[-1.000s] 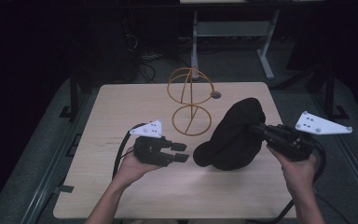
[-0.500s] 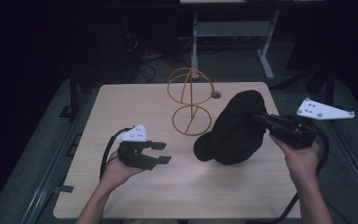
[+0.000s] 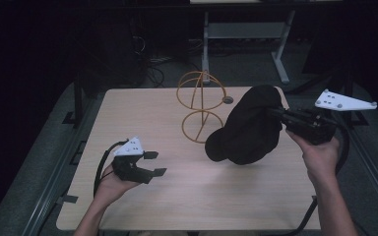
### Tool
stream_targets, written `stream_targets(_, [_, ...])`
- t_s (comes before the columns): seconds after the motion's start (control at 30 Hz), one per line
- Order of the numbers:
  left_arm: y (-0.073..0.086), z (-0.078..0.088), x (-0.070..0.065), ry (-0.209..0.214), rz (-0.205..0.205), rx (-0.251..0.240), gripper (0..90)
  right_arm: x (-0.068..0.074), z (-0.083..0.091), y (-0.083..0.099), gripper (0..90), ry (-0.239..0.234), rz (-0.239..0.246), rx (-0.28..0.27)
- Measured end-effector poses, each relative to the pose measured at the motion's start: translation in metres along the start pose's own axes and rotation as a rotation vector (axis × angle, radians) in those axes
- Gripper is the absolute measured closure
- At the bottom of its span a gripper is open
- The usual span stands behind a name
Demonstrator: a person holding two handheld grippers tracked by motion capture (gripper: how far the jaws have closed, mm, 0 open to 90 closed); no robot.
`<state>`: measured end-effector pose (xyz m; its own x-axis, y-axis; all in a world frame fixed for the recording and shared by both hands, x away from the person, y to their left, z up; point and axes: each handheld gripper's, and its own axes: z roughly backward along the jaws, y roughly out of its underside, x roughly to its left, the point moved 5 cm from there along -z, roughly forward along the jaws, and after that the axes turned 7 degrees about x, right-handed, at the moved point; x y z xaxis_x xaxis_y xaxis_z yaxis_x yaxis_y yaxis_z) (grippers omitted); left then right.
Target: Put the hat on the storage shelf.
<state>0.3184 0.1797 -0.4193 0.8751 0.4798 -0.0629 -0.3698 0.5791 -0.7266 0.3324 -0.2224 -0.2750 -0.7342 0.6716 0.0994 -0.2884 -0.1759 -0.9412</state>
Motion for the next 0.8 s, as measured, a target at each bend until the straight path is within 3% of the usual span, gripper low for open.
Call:
stream_targets(0.13, [0.012, -0.001, 0.006, -0.018, 0.01, 0.021, 30.1, -0.002, -0.003, -0.009, 86.1, 0.01, 0.006, 0.01])
stream_targets(0.4, [0.032, -0.001, 0.02, -0.028, 0.067, 0.038, 29.3, -0.007, -0.007, -0.025, 86.1, 0.027, 0.019, 0.012])
stream_targets(0.63, [0.035, -0.003, 0.022, -0.06, 0.059, 0.05, 29.2, -0.009, -0.013, -0.04, 86.1, 0.032, 0.028, 0.006])
stream_targets(0.8, [0.038, -0.004, 0.021, -0.059, 0.061, 0.046, 29.1, -0.01, -0.021, -0.05, 86.1, 0.037, 0.036, 0.005])
